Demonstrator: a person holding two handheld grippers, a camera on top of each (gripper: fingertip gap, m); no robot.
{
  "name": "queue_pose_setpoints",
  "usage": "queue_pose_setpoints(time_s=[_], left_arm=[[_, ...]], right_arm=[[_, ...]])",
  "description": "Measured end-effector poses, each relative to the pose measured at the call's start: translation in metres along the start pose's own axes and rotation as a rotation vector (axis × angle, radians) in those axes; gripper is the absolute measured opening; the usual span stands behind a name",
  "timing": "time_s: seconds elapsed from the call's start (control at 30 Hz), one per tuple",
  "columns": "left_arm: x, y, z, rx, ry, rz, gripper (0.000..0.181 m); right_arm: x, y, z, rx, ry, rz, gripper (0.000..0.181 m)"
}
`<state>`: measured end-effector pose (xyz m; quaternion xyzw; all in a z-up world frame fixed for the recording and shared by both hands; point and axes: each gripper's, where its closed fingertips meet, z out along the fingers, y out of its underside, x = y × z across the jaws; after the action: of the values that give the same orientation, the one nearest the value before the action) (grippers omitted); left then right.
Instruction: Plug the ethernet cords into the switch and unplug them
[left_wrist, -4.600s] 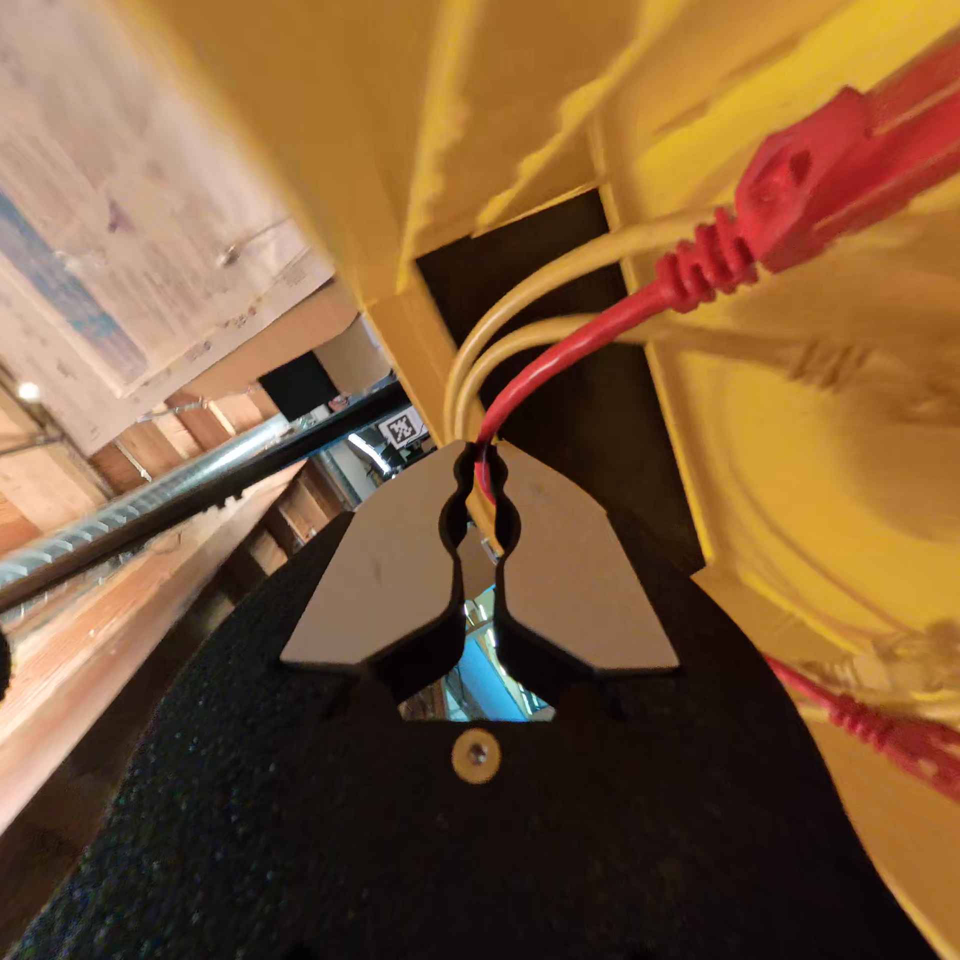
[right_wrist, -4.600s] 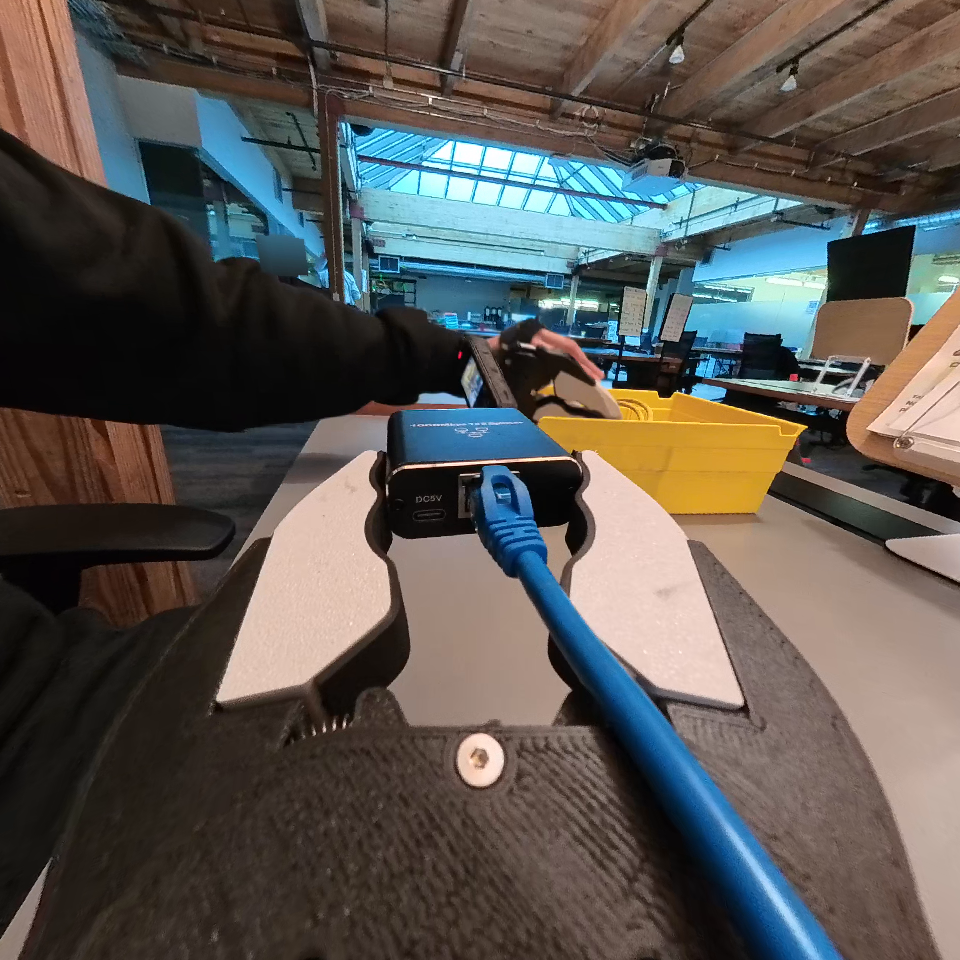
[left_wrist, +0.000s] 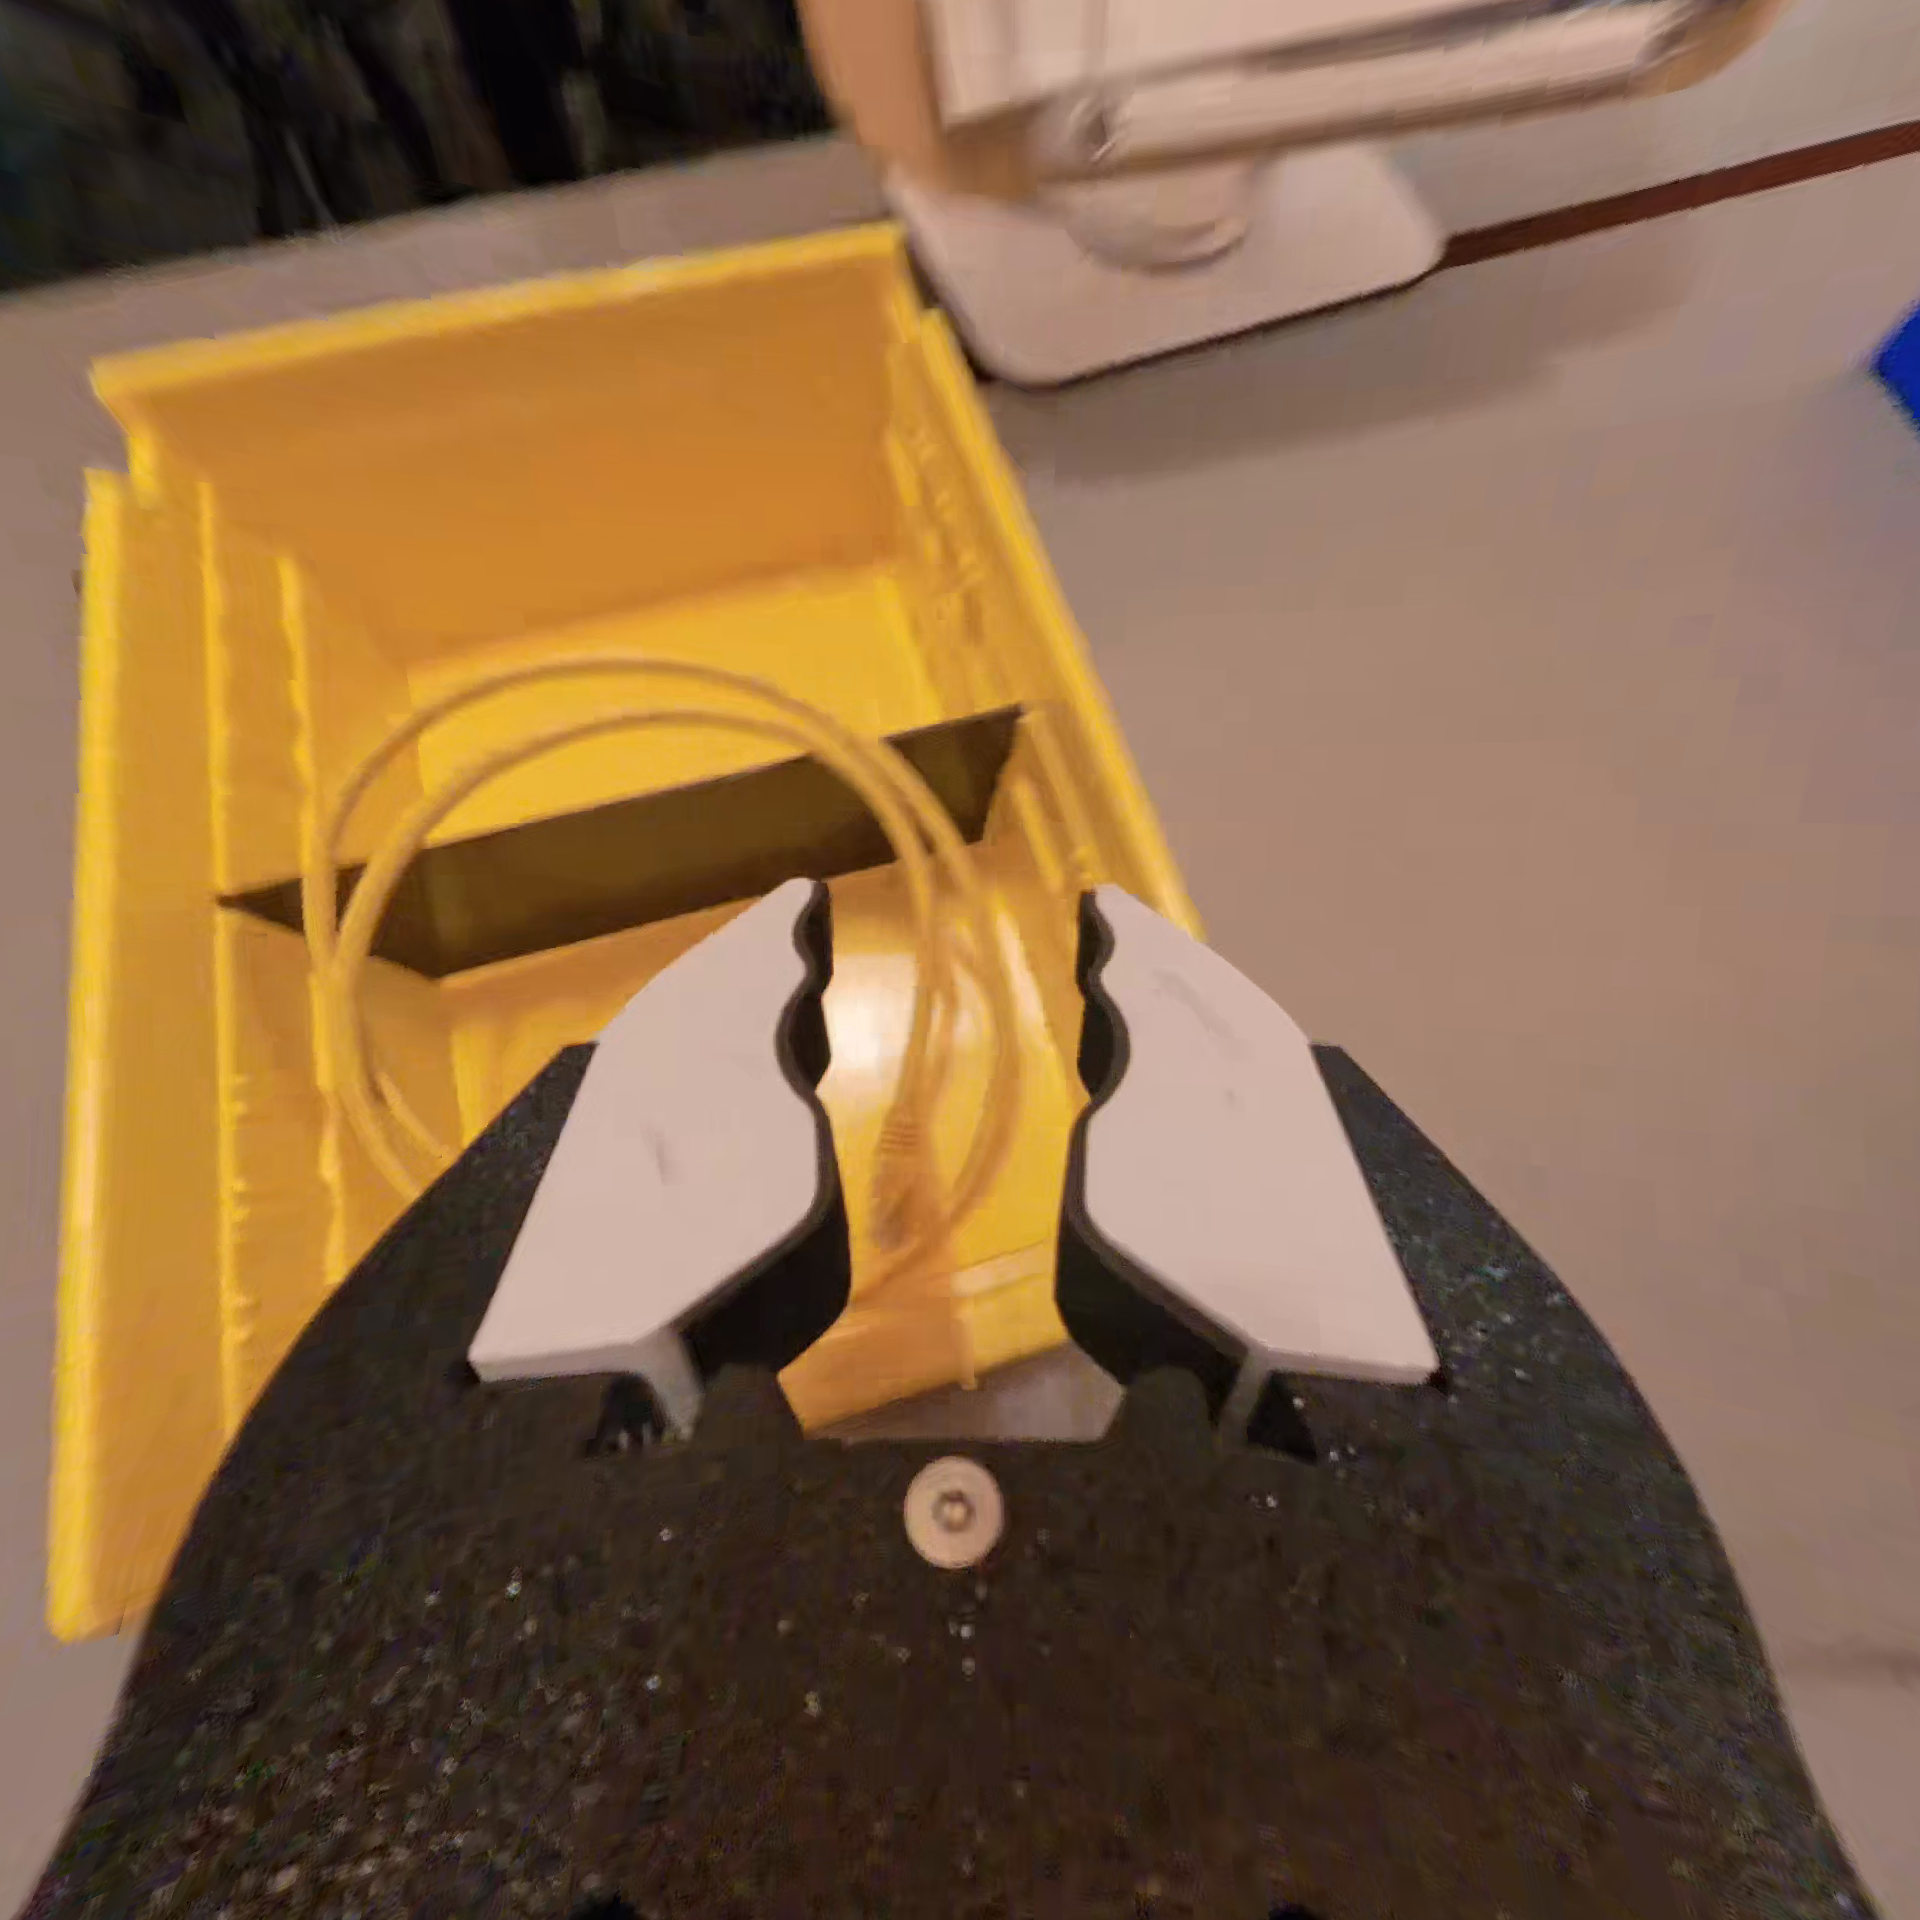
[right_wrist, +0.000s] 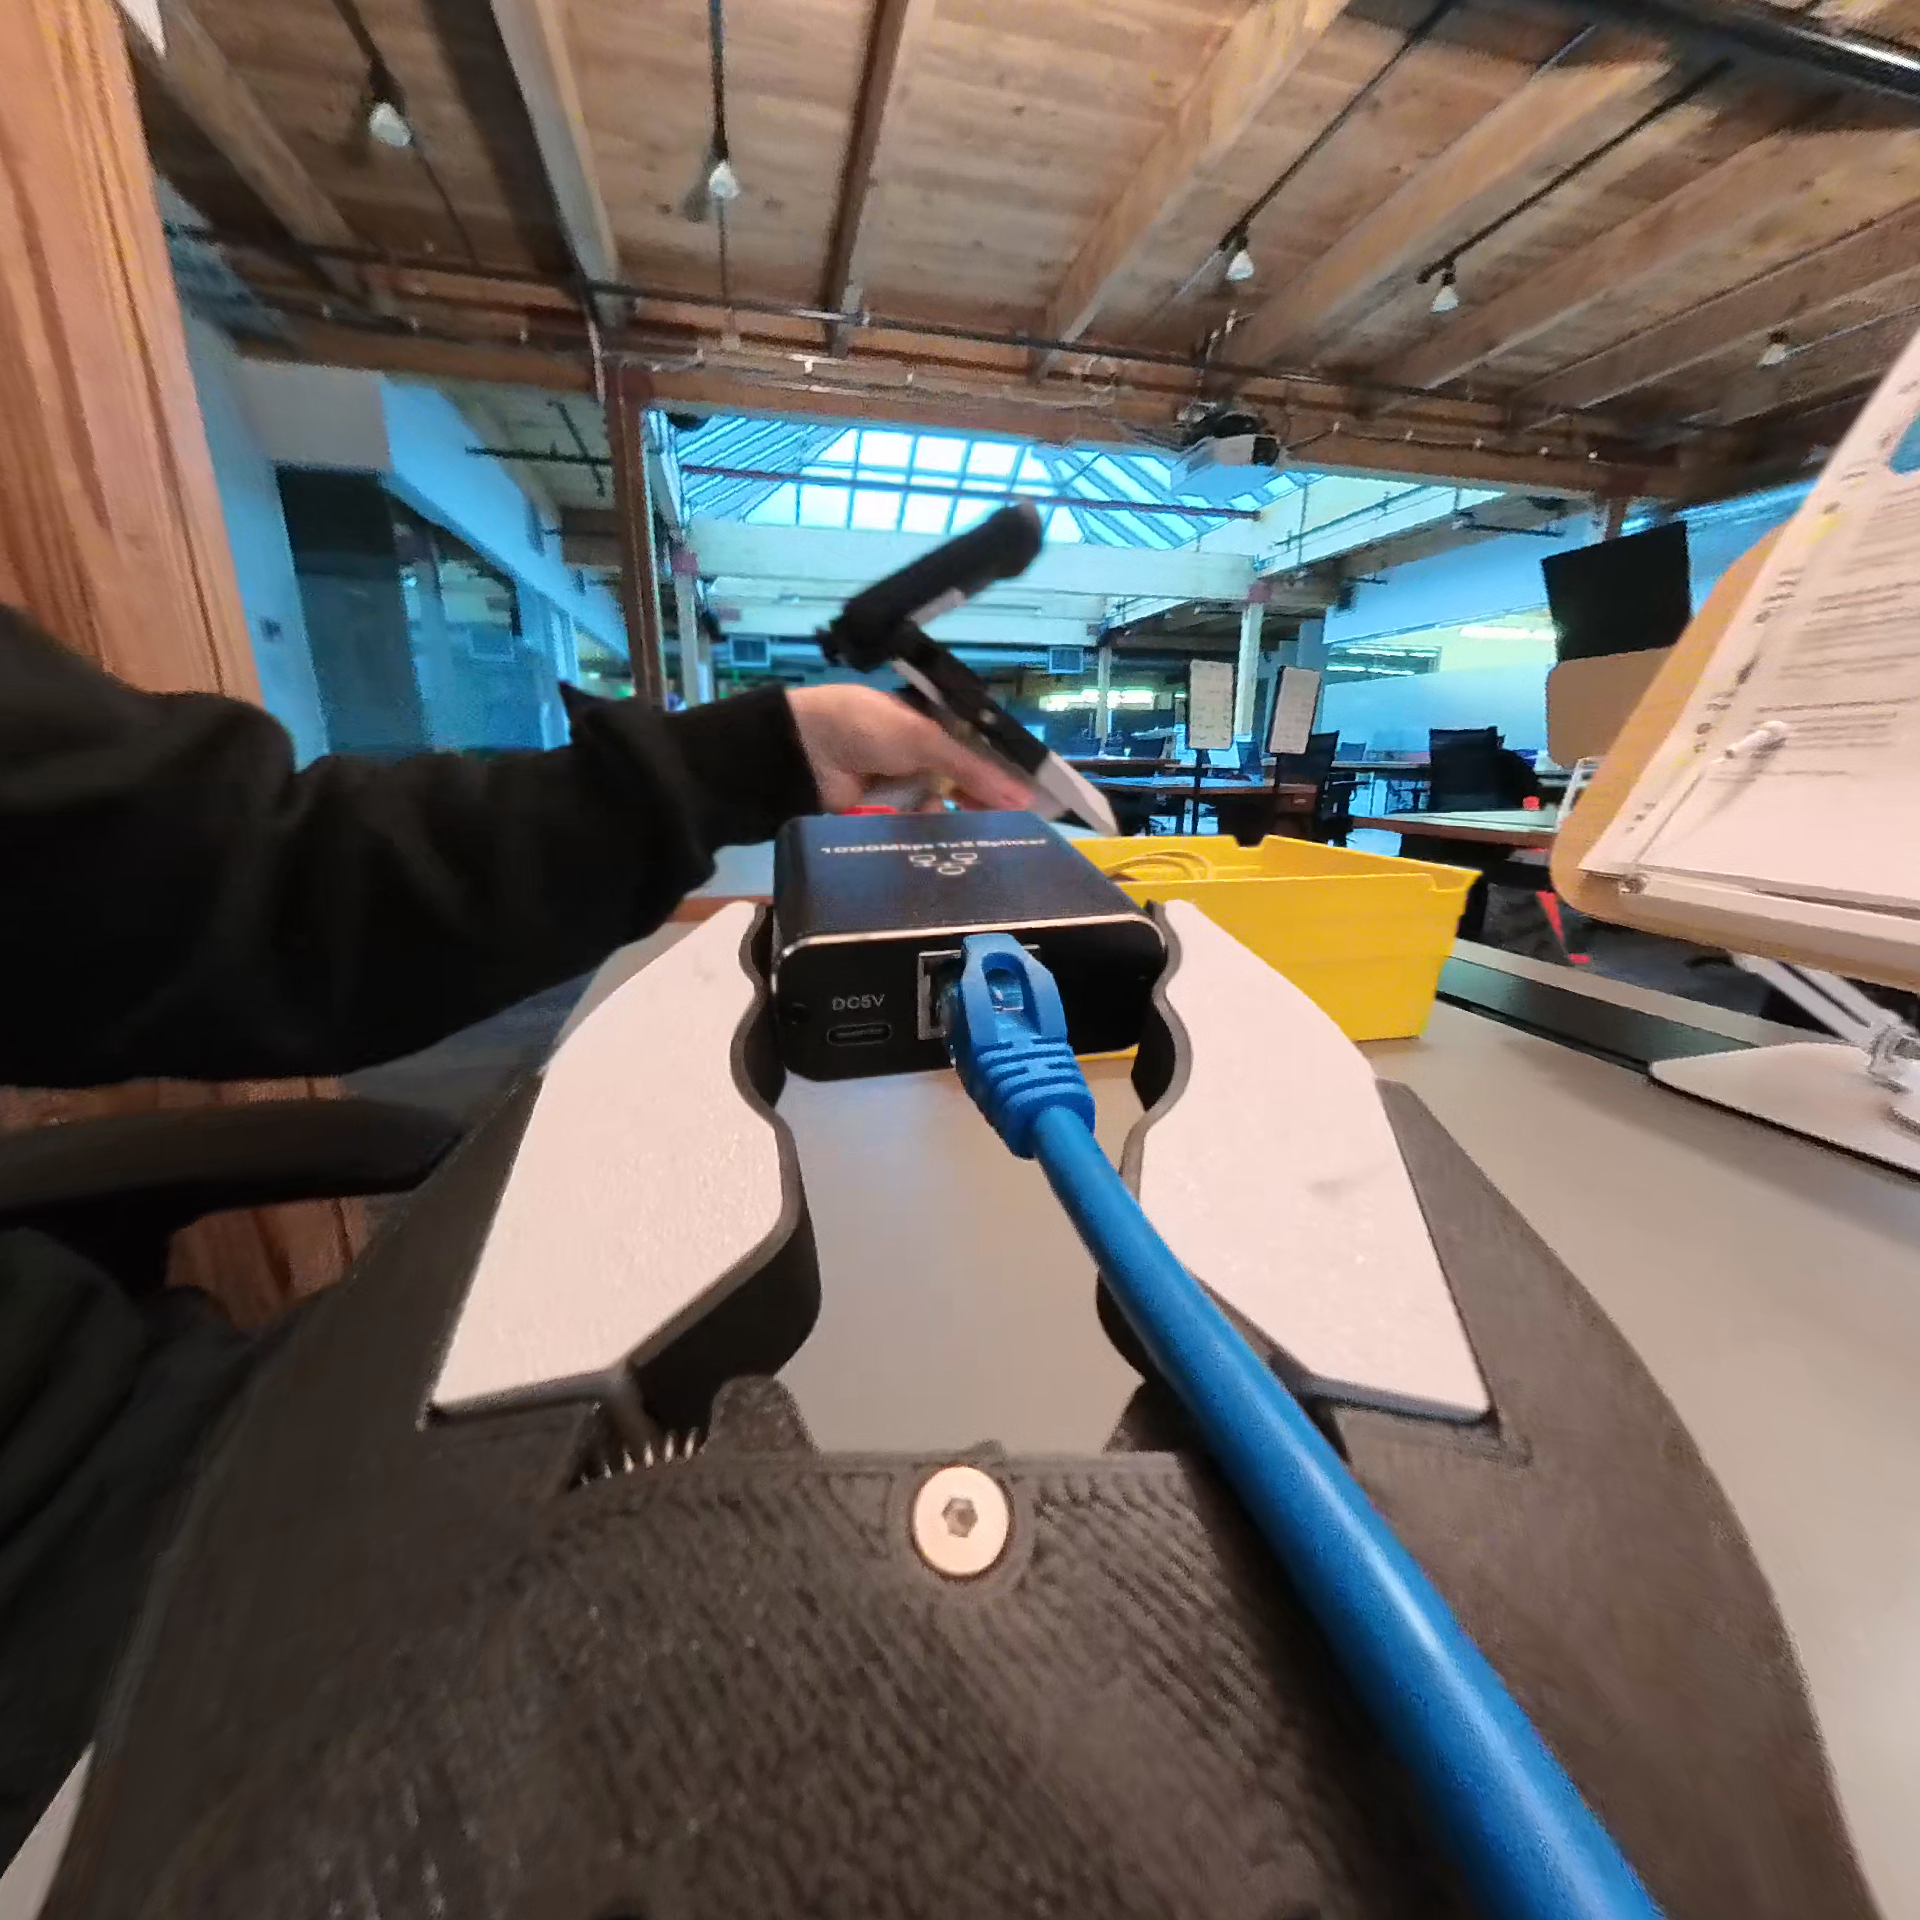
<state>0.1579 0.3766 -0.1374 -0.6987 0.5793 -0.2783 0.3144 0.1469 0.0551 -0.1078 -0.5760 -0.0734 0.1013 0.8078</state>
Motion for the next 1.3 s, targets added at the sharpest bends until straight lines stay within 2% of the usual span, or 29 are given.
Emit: queue_pose_setpoints(time_s=[0.1, 0.17, 0.23, 0.27, 0.33, 0.4, 0.5, 0.6, 0.67, 0.73, 0.83, 0.93, 1.03, 1.13, 1.2, 1.3], left_arm=[[-0.012, 0.022, 0.036, -0.104, 0.015, -0.055, 0.051], [-0.005, 0.023, 0.052, -0.110, 0.075, -0.048, 0.054], [-0.007, 0.027, 0.065, -0.153, 0.066, -0.053, 0.056], [-0.004, 0.030, 0.069, -0.183, 0.094, -0.053, 0.053], [0.003, 0.031, 0.071, -0.205, 0.162, -0.073, 0.020], [0.000, 0.024, 0.067, -0.160, 0.154, -0.094, 0.016], [-0.003, 0.002, 0.043, -0.044, 0.114, -0.077, 0.012], [0.007, -0.035, -0.003, 0.112, 0.093, -0.001, 0.012], [0.039, -0.066, -0.040, 0.250, 0.181, 0.105, 0.012], [0.093, -0.079, -0.073, 0.291, 0.379, 0.269, 0.012], [0.175, -0.053, -0.101, 0.213, 0.707, 0.617, 0.012], [0.228, -0.002, -0.103, 0.176, 0.914, 0.989, 0.012], [0.254, 0.051, -0.077, 0.070, 0.971, 1.185, 0.012], [0.263, 0.097, -0.043, -0.052, 0.931, 1.306, 0.012], [0.266, 0.112, -0.031, -0.022, 0.892, 1.407, 0.012], [0.261, 0.113, -0.024, 0.011, 0.825, 1.455, 0.012]], right_arm=[[-0.003, 0.000, 0.000, 0.001, -0.013, -0.012, 0.067], [-0.002, -0.001, -0.001, 0.009, -0.016, -0.001, 0.067], [-0.003, -0.001, 0.000, 0.005, -0.022, -0.004, 0.067], [-0.004, 0.000, 0.000, 0.001, -0.029, -0.008, 0.067], [-0.005, 0.000, 0.000, -0.003, -0.031, -0.012, 0.067], [-0.004, -0.001, -0.001, 0.006, -0.026, -0.011, 0.067], [-0.004, -0.002, -0.001, 0.011, -0.021, -0.007, 0.067], [-0.004, -0.001, -0.001, 0.011, -0.019, -0.012, 0.067], [-0.002, -0.003, -0.002, 0.016, -0.011, -0.013, 0.067], [-0.001, -0.008, -0.006, 0.042, 0.004, -0.026, 0.067], [0.004, -0.029, -0.024, 0.140, 0.033, -0.032, 0.067], [0.013, -0.046, -0.050, 0.200, 0.081, -0.047, 0.067], [0.016, -0.057, -0.071, 0.235, 0.103, -0.058, 0.067], [0.022, -0.058, -0.081, 0.212, 0.141, -0.083, 0.066], [0.015, -0.058, -0.084, 0.194, 0.092, -0.103, 0.066], [0.006, -0.055, -0.091, 0.148, 0.015, -0.102, 0.067]])
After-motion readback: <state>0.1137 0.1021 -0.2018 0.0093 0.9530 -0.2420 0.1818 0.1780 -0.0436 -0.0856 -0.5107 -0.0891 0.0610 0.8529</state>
